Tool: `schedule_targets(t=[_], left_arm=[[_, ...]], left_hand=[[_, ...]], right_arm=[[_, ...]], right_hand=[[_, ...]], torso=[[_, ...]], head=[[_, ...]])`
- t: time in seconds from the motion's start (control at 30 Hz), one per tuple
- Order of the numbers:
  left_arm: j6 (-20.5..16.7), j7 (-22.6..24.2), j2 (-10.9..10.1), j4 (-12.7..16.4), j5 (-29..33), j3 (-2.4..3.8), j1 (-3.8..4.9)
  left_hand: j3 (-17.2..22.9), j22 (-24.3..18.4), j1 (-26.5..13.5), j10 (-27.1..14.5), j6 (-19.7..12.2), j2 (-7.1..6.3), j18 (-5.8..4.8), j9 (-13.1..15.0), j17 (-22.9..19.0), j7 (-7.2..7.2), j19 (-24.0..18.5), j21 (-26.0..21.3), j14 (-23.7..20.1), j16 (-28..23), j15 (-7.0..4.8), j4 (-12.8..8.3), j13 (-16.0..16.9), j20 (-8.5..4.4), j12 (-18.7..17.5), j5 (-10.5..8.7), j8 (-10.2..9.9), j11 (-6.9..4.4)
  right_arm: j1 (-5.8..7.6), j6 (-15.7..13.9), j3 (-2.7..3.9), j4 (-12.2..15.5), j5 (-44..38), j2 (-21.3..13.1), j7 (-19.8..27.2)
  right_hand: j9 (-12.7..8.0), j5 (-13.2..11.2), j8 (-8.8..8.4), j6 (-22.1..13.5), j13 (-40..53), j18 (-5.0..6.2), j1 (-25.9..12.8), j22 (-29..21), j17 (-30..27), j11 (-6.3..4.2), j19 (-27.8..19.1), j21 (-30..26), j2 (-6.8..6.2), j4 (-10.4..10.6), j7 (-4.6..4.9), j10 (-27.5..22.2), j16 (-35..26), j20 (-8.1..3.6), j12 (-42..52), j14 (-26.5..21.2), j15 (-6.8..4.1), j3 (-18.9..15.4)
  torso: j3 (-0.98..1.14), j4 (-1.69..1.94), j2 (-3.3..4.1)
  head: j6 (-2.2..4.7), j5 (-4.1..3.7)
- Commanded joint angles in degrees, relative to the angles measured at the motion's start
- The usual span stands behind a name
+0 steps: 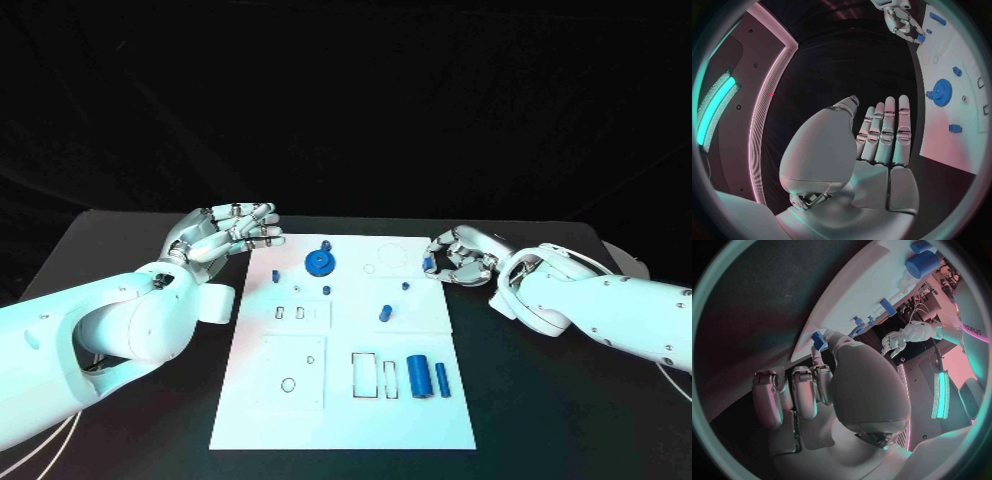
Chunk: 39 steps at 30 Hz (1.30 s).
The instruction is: Assemble the parts on the task board
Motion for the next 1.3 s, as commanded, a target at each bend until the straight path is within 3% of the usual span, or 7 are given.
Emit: schedule_targets(t=[0.03,0.47,0.83,0.9,1.1,1.3], left_arm=[[0.91,0.33,0.14,0.08,-0.12,0.03,0.06],[0.88,0.17,0.02,0.15,-0.12,0.03,0.06],[0.86,0.05,-0.13,0.23,-0.12,0.03,0.06],[0.86,0.04,-0.15,0.23,-0.12,0.03,0.06],[0.89,0.02,-0.18,0.17,-0.12,0.02,0.05],[1.01,0.00,-0.02,-0.18,-0.12,-0.03,0.01]], left_hand=[[0.31,-0.07,0.17,0.49,0.47,-0.39,0.38,0.00,0.05,0.22,0.38,-0.31,0.09,-0.29,0.28,0.01,0.08,0.19,-0.25,-0.18,-0.13,0.02],[0.43,-0.09,0.18,0.49,0.47,-0.30,0.38,-0.01,0.10,0.24,0.41,-0.32,0.11,-0.32,0.28,0.07,0.06,0.18,-0.33,-0.16,-0.16,0.03],[0.46,-0.10,0.18,0.48,0.46,-0.28,0.38,-0.02,0.11,0.25,0.41,-0.33,0.11,-0.33,0.28,0.09,0.05,0.18,-0.35,-0.16,-0.17,0.04],[0.46,-0.10,0.18,0.48,0.46,-0.28,0.38,-0.02,0.11,0.25,0.41,-0.33,0.11,-0.33,0.28,0.09,0.05,0.18,-0.35,-0.16,-0.17,0.04],[0.54,-0.12,0.16,0.47,0.44,-0.21,0.38,-0.03,0.14,0.28,0.43,-0.34,0.12,-0.36,0.29,0.14,0.04,0.18,-0.41,-0.16,-0.21,0.06],[0.54,-0.12,0.16,0.47,0.44,-0.21,0.38,-0.03,0.14,0.28,0.43,-0.34,0.12,-0.36,0.29,0.14,0.04,0.18,-0.41,-0.16,-0.21,0.06]], right_arm=[[-0.08,0.44,0.00,-0.12,-0.51,0.17,-0.72],[-0.09,-0.12,0.01,-0.43,-0.70,0.70,-1.16],[-0.09,-3.14,0.01,-0.19,-0.72,0.79,-0.68],[-0.08,-3.87,0.03,0.13,-0.83,0.70,-0.58],[0.17,-5.13,0.24,3.38,-1.70,-0.08,-1.79],[1.71,-5.62,0.40,9.64,-3.96,-0.01,-5.90]], right_hand=[[0.11,0.19,0.35,0.53,8.52,-0.83,-0.13,15.07,14.81,0.06,5.99,0.26,0.63,0.05,-0.21,0.58,0.35,0.29,0.48,5.80,-0.09,0.36],[0.36,0.25,1.07,2.22,8.93,-0.83,-0.29,15.07,15.03,-0.52,5.99,0.26,1.79,0.15,-0.89,1.06,0.40,-0.10,0.90,5.85,-0.56,1.68],[1.75,-0.43,3.85,5.34,9.41,-0.83,0.52,15.07,15.09,-2.10,5.99,0.26,4.47,-1.06,-2.71,1.67,0.42,-1.32,1.35,5.86,-1.96,3.89],[2.16,-2.09,4.49,5.36,9.42,-0.83,0.71,15.07,15.09,-2.42,5.99,0.26,5.04,-1.60,-3.03,1.71,0.42,-1.69,1.32,5.86,-2.29,4.69],[2.27,-2.16,4.65,5.36,9.47,-0.83,0.66,15.07,15.09,-2.49,5.99,0.26,5.16,-1.70,-3.08,1.77,0.42,-1.76,1.37,5.86,-2.34,4.87],[2.40,-2.08,4.77,4.99,9.38,-0.83,0.03,15.07,15.09,-2.49,5.99,0.26,5.41,-1.47,-3.04,1.72,0.42,-1.86,1.26,5.86,-2.37,5.13]], torso=[[0.00,0.06,0.08],[0.00,-0.01,0.03],[-0.01,0.01,0.03],[0.01,0.01,-0.02],[-0.02,0.04,-0.15],[0.01,-0.01,-0.25]], head=[[-0.03,-0.02],[-0.28,0.07],[-0.42,0.10],[-0.43,0.11],[-0.50,0.48],[-0.57,1.17]])
